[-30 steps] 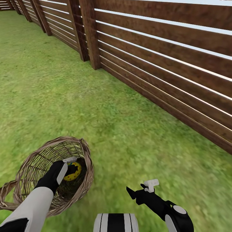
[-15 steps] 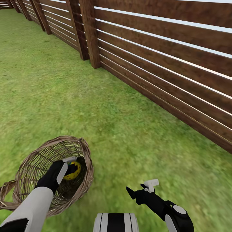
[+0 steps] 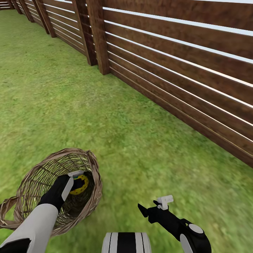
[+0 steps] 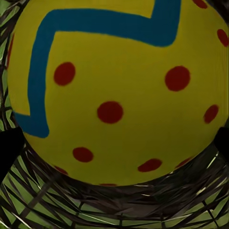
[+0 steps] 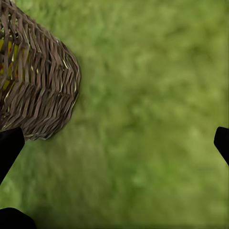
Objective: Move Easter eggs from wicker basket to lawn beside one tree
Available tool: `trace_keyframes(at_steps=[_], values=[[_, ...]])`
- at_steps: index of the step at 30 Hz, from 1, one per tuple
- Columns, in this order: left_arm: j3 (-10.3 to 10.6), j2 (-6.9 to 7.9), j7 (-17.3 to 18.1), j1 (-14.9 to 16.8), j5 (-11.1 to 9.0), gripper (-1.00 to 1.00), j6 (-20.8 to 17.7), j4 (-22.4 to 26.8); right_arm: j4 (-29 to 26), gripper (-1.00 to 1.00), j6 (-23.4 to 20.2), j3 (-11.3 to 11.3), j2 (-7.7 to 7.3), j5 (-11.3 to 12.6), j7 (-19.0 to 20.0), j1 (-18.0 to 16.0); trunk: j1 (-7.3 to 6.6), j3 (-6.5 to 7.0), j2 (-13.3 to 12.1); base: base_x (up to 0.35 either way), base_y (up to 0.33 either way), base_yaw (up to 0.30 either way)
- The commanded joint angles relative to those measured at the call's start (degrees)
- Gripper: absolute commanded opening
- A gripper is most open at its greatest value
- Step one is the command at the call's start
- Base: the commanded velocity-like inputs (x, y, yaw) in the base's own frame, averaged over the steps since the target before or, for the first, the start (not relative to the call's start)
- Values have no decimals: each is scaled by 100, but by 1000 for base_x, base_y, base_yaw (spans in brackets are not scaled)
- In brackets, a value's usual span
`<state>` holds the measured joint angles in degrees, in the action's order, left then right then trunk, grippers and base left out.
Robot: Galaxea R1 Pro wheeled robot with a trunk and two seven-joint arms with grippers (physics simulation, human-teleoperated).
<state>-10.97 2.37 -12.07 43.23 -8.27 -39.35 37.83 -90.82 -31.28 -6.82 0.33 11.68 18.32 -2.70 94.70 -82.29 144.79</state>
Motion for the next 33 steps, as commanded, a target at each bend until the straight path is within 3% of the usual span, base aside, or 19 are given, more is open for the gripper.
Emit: trace_keyframes(at_steps=[1,29,30,33], values=[[0,0,-41,1,-61,100,3,10,-5,100,-36,5,2,27,5,-2,-1,-4,1,0,0,0],[16,0,-32,1,-61,100,207,14,-5,100,-36,5,2,27,5,-2,4,-48,4,0,0,0],[16,0,-32,1,-61,-100,208,14,-5,100,-36,5,2,27,5,-2,4,-48,4,0,0,0],[18,0,-32,1,-61,-100,208,14,-5,100,-35,5,2,27,5,-2,4,-48,4,0,0,0]])
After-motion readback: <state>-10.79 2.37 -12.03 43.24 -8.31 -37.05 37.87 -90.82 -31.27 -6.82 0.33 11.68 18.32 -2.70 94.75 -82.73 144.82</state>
